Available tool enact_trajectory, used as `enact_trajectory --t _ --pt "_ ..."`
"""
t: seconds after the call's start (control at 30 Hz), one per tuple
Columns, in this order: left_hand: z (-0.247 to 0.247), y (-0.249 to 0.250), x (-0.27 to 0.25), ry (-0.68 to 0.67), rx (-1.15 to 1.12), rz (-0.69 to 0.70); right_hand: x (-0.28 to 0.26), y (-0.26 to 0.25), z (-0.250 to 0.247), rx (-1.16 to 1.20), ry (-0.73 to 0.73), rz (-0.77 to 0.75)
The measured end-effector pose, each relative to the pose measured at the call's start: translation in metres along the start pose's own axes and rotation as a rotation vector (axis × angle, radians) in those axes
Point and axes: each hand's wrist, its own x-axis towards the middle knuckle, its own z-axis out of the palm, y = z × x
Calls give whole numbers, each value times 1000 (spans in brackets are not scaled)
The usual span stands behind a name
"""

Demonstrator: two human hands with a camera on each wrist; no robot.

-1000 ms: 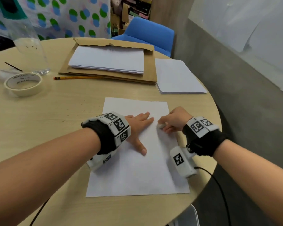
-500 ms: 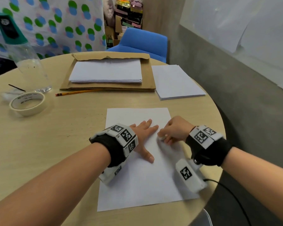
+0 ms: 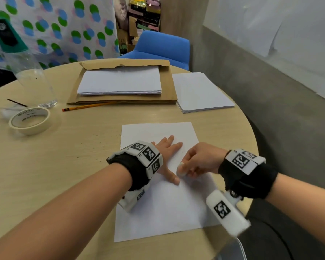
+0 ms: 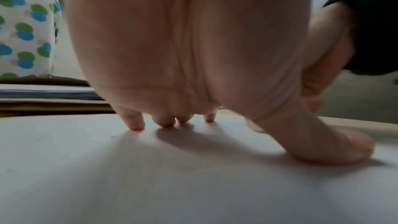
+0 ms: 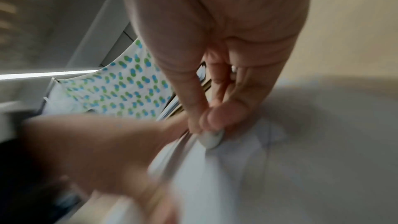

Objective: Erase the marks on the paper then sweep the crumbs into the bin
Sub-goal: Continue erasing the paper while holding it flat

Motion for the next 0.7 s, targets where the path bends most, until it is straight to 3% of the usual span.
enact_trajectory --t 0.17,0.33,0.53,0.7 --pt "0 4 1 4 33 -11 15 -11 -30 65 339 -6" --pt "0 2 1 -5 28 -12 7 -2 -5 -70 175 -41" --pt "0 5 -1 -16 45 -27 19 -12 -22 -96 409 -23" --pt "-2 4 0 -30 50 -18 10 -15 13 -111 161 -52"
